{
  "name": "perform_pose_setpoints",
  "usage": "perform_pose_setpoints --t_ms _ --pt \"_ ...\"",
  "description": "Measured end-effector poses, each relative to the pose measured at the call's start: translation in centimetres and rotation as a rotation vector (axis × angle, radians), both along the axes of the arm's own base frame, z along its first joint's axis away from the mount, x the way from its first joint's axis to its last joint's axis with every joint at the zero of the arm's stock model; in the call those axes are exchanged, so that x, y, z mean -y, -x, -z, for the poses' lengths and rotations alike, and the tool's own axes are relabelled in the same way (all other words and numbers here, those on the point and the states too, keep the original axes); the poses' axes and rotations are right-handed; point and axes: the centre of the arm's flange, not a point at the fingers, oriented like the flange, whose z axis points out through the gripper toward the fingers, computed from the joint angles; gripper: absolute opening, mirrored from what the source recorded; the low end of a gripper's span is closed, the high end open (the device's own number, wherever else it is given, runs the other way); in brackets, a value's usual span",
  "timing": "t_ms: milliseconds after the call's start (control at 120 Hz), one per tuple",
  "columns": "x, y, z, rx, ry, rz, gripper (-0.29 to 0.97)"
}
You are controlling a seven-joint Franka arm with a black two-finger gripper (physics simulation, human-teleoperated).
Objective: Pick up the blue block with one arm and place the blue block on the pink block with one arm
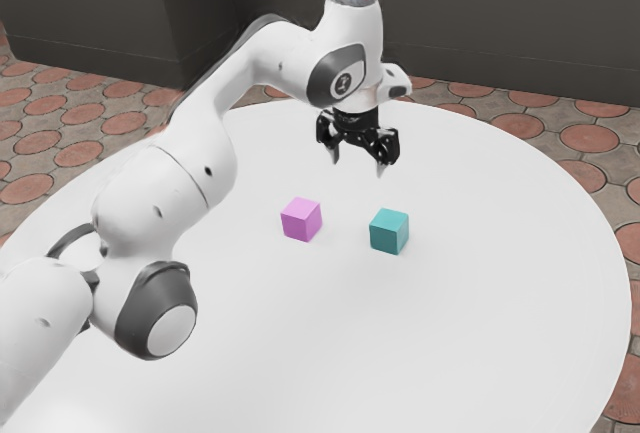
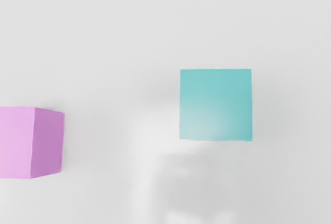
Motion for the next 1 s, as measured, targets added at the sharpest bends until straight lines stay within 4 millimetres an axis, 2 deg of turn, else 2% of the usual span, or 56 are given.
perform_pose_setpoints --t_ms 92,167,250,483,683,1000 --pt "0.0 -1.2 3.6 0.052 0.077 -0.013 0.66" --pt "0.9 -1.7 4.9 0.100 0.114 -0.019 0.66" --pt "1.5 -1.9 5.5 0.118 0.130 -0.028 0.66" --pt "1.3 -2.0 7.3 0.101 0.120 0.009 0.66" --pt "0.6 -2.2 10.1 0.073 0.120 0.065 0.66" --pt "0.5 -3.0 11.9 0.139 0.115 0.155 0.66"
